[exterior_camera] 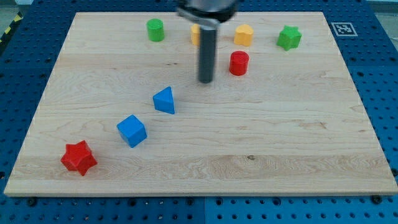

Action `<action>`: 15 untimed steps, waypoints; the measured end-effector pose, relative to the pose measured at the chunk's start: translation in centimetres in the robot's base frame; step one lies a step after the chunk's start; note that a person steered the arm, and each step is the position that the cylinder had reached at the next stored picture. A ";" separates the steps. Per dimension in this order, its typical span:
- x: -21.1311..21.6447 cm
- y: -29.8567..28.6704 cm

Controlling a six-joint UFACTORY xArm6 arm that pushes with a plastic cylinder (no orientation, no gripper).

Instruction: Place the blue triangle below the red circle

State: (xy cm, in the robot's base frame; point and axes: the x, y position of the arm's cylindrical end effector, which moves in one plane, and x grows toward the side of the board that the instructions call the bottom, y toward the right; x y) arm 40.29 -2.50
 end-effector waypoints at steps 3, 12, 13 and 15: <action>5.8 -10.4; 10.5 1.1; 9.8 1.0; 7.4 6.7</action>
State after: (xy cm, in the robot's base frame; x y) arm 47.68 4.24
